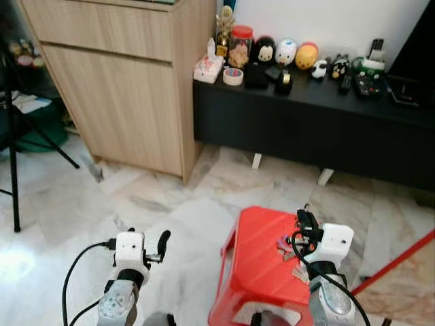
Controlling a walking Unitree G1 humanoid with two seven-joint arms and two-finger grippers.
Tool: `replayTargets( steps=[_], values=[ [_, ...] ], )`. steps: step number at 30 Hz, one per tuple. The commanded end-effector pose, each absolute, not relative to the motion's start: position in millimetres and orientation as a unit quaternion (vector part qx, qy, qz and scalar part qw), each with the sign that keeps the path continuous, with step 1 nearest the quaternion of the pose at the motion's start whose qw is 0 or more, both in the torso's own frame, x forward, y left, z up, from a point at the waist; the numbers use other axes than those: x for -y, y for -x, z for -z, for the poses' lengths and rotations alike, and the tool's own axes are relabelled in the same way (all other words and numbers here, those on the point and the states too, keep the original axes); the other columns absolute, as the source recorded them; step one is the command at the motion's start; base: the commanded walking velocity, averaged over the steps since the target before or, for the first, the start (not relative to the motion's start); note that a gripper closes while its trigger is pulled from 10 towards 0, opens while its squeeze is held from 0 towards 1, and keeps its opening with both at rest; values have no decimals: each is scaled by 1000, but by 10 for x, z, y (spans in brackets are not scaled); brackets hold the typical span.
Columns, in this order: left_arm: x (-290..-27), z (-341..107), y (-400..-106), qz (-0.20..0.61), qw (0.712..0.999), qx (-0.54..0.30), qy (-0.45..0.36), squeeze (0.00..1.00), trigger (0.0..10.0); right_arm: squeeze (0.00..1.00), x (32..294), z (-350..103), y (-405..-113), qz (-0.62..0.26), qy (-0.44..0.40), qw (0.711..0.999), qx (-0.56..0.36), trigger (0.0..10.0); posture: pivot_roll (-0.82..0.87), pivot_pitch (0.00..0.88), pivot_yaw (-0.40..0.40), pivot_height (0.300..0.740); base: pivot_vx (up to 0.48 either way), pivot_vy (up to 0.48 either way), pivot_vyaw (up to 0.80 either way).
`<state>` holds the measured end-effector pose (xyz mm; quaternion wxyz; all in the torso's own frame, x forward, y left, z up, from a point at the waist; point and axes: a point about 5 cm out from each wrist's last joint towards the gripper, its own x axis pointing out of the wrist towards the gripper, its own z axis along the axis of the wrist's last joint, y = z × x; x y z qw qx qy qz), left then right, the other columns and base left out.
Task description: Hang keys on a hook
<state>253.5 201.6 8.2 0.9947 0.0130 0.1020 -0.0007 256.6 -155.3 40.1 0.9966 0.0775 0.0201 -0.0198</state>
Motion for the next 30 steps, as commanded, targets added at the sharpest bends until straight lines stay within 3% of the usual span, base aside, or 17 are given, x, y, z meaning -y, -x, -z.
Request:
replayTargets(
  steps=[1,4,13,20,30],
  values=[
    [-2131,62,-2438,-17,989,-146,-6,0,10000,0,1505,-404,-2551,22,-88,996,-22,10000,62,0,-87,732,0,0,0],
    [-2333,234,-2277,-57,977,-203,-1,0,10000,0,1491,-408,-2546,17,-87,996,-22,10000,58,0,-82,740,0,0,0],
    [-2545,552,-1876,-116,943,-313,7,0,10000,0,1500,-394,-2569,19,-80,996,-32,10000,63,0,-95,740,0,0,0],
    [-2539,720,-1623,-136,917,-374,21,0,10000,0,1510,-354,-2576,17,-75,996,-46,10000,64,0,-99,740,0,0,0],
    [-2445,758,-1615,-129,915,-380,31,0,10000,0,1524,-227,-2556,15,-67,995,-76,10000,70,0,-109,740,0,0,0]
  ],
)
